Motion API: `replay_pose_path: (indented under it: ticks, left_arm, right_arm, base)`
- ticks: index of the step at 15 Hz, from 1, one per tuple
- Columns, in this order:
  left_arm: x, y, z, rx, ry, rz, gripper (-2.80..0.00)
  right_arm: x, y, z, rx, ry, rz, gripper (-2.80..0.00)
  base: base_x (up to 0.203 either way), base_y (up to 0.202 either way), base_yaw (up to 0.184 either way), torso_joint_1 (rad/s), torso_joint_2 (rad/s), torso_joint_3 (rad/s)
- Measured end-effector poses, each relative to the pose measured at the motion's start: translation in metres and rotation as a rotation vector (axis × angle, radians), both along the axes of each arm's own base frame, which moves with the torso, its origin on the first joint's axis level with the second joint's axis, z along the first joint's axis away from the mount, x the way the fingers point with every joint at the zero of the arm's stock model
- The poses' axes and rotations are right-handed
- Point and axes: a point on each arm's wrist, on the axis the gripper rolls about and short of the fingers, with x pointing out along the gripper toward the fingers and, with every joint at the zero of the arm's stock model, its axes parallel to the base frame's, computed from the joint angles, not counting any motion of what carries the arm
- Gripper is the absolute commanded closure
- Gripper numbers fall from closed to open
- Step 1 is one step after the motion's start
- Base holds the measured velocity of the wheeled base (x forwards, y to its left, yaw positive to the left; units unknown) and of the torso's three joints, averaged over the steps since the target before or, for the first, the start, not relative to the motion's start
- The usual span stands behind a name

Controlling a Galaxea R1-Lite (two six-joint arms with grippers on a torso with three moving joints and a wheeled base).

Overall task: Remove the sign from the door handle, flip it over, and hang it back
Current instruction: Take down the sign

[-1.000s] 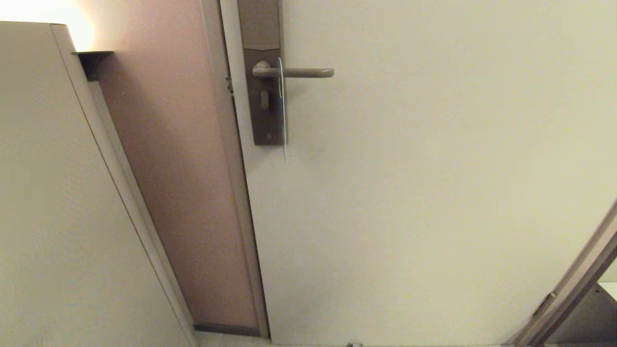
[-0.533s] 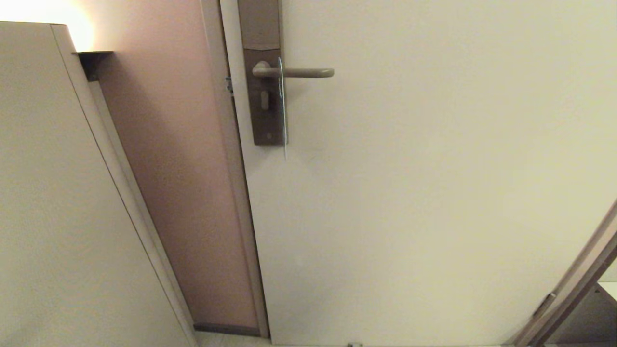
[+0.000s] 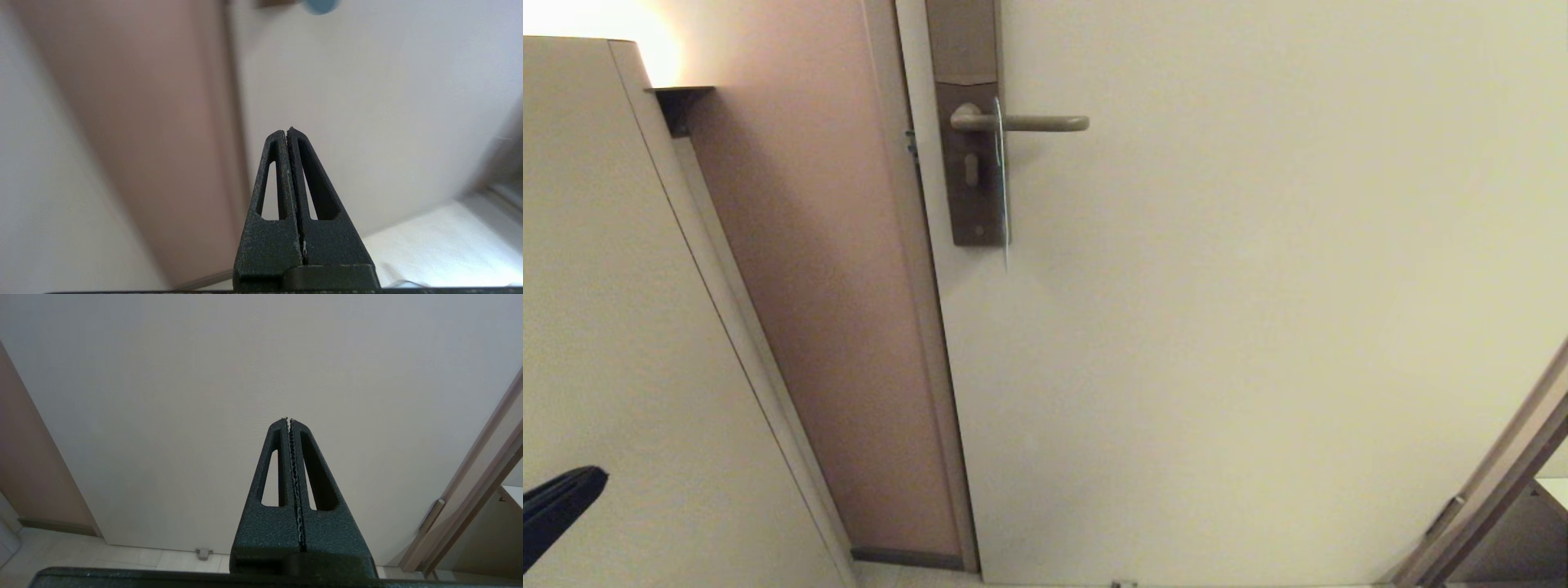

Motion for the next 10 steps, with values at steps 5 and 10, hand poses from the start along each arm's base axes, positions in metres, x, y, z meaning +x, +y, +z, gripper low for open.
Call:
replay_pose_path:
  ticks: [5, 10]
  left_arm:
    - [0.049, -0.022, 0.009, 0.002, 0.058, -0.106, 0.0]
    - [0.113, -0.048, 0.022, -0.009, 0.0, -0.128, 0.0]
  right_arm:
    - [0.0, 0.0, 0.0, 0.0, 0.0, 0.0, 0.0]
    - [0.0, 0.0, 0.0, 0.0, 0.0, 0.0, 0.0]
  base:
    - [0.0, 0.0, 0.0, 0.0, 0.0, 0.0]
    - [0.0, 0.0, 0.0, 0.0, 0.0, 0.0]
